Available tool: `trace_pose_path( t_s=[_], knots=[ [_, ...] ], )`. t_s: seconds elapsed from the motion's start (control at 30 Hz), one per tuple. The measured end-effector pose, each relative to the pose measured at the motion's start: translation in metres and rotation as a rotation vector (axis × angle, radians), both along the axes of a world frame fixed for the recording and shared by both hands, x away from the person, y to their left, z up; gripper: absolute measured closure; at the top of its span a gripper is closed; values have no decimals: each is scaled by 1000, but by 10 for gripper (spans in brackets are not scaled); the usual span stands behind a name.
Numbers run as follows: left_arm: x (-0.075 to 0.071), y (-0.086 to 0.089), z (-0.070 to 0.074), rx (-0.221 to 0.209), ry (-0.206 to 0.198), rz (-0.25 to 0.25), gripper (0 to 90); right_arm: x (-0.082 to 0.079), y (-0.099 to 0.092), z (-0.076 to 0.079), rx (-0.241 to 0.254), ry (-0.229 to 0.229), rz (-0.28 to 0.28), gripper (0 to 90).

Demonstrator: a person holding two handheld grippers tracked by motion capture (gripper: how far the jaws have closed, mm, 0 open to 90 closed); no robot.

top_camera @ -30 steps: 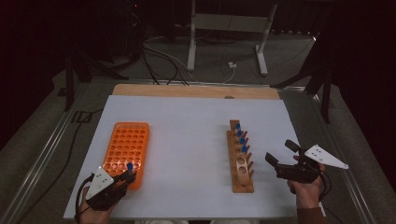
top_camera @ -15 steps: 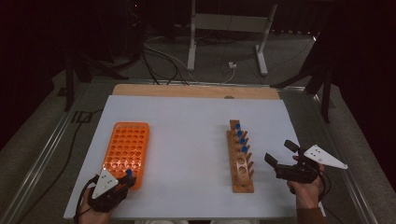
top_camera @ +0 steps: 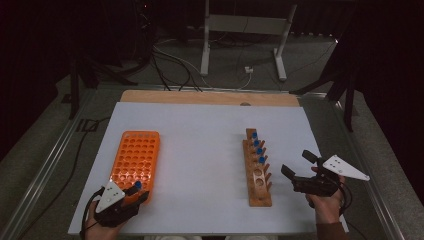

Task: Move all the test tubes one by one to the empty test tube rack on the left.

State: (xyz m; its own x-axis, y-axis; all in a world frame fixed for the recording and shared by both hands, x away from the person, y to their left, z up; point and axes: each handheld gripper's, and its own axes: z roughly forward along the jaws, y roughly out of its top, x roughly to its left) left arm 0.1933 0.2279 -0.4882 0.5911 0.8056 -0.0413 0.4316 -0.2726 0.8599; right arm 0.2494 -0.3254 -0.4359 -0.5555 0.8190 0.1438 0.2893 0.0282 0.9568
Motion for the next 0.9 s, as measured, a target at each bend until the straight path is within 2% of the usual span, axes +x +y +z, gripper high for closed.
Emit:
trace_pose_path(
  t_s=[0.13,0.3,0.33,0.4,0.43,0.47,0.53,0.57,0.67,0.7,0.77,0.8,0.9],
  knots=[
    [-1,3,4,-59,-32,10,485,1,2,0,-2,3,5,4],
    [0,2,8,-101,-77,28,411,2,6,-1,-8,6,14,3],
    [1,2,9,-115,-81,41,411,2,6,-1,-8,6,14,3],
    [2,2,11,-133,-89,66,346,3,8,-1,-9,10,21,3],
    [3,2,13,-141,-94,75,295,4,11,-1,-17,15,28,3],
    [3,1,14,-146,-100,85,295,4,11,-1,-17,15,28,3],
    [4,-1,17,-146,-112,103,238,5,13,-2,-22,22,34,3],
    [4,-3,20,-145,-118,114,171,7,17,-2,-31,31,40,4],
    [7,-5,27,-162,-143,138,158,9,20,-4,-39,39,47,6],
    [8,-5,30,-164,-147,150,86,10,24,-5,-51,55,59,51],
    [10,-7,34,-171,-148,164,66,11,26,-5,-51,64,66,67],
    [12,-8,36,-175,-150,171,14,12,31,-6,-62,70,77,120],
    [16,-11,42,-177,-160,181,7,14,37,-6,-79,84,93,165]
  ],
)
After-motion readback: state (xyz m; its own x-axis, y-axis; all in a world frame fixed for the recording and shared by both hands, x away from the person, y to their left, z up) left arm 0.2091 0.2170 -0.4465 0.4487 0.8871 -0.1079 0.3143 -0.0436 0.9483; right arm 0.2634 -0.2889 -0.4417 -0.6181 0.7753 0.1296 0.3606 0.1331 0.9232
